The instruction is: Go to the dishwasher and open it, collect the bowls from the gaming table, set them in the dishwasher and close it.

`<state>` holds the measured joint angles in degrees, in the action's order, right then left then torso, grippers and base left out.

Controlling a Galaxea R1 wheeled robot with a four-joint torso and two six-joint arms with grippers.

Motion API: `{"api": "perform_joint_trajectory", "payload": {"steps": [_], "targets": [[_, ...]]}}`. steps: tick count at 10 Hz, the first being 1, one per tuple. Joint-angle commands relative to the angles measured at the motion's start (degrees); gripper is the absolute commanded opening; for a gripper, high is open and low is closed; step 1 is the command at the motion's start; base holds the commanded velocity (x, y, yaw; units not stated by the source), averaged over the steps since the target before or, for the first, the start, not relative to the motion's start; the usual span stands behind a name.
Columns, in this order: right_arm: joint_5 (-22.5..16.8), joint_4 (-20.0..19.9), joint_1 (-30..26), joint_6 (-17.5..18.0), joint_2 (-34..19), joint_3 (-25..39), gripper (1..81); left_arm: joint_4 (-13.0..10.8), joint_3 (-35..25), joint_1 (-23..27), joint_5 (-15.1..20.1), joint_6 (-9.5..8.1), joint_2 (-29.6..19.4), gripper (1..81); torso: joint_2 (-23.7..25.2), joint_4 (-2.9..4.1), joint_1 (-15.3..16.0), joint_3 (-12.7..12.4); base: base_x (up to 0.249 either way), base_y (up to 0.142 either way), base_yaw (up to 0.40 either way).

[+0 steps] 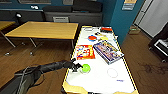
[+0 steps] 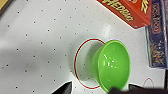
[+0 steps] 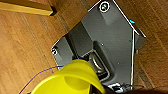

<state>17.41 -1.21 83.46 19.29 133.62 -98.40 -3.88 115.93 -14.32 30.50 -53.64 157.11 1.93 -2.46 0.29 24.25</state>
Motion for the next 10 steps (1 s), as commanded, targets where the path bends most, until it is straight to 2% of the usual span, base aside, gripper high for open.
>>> {"api": "perform_joint_trajectory", "payload": {"steps": [1,2,3,4,6,7,8,9,10], "targets": [[-3.43,1.56,-0.61,-0.21,-2.54,1.21,1.0,-0.08,-0.88,9.79,1.93,0.11,-0.13,81.1,0.0,0.11,0.0,0.0,0.0,0.0,0.0],[-3.43,1.56,-0.7,-0.21,-2.63,1.29,1.0,0.44,-0.53,9.79,1.93,-0.06,-0.04,81.1,0.0,-0.85,0.0,0.0,0.0,0.0,0.0],[-3.43,1.56,-0.7,-0.21,-2.54,1.29,1.0,0.62,0.17,9.79,1.93,-1.63,0.22,81.1,0.0,-1.66,0.0,0.0,0.0,0.0,0.0],[-3.43,1.65,-0.87,-0.13,-2.54,1.47,1.0,0.1,0.61,9.79,1.93,-3.05,0.4,81.1,0.0,-1.88,0.0,0.0,0.0,0.0,0.0],[-3.52,1.73,-0.87,-0.13,-2.63,1.47,1.0,0.19,2.19,9.79,1.93,-3.83,1.1,81.1,0.0,-1.88,0.0,0.0,0.0,0.0,0.0],[-3.43,1.73,-0.87,-0.13,-2.63,1.47,1.0,0.01,3.42,9.79,2.02,-6.47,1.45,81.1,0.0,-1.88,0.0,0.0,0.0,0.0,0.0],[-3.43,1.65,-0.87,-0.13,-2.63,1.47,1.0,-0.08,4.39,9.62,2.11,-8.32,1.63,81.1,0.0,-1.88,0.0,0.0,0.0,0.0,0.0],[-3.43,1.65,-0.87,-0.13,-2.46,1.29,1.0,-0.17,5.36,9.62,2.81,-9.2,1.89,81.1,0.0,-1.88,0.0,0.0,0.0,0.0,0.0],[-3.43,1.65,-0.87,-0.13,-2.37,1.21,1.0,-0.34,5.53,9.62,3.25,-9.12,2.16,81.1,0.0,-1.88,0.0,0.0,0.0,0.0,0.0]]}}
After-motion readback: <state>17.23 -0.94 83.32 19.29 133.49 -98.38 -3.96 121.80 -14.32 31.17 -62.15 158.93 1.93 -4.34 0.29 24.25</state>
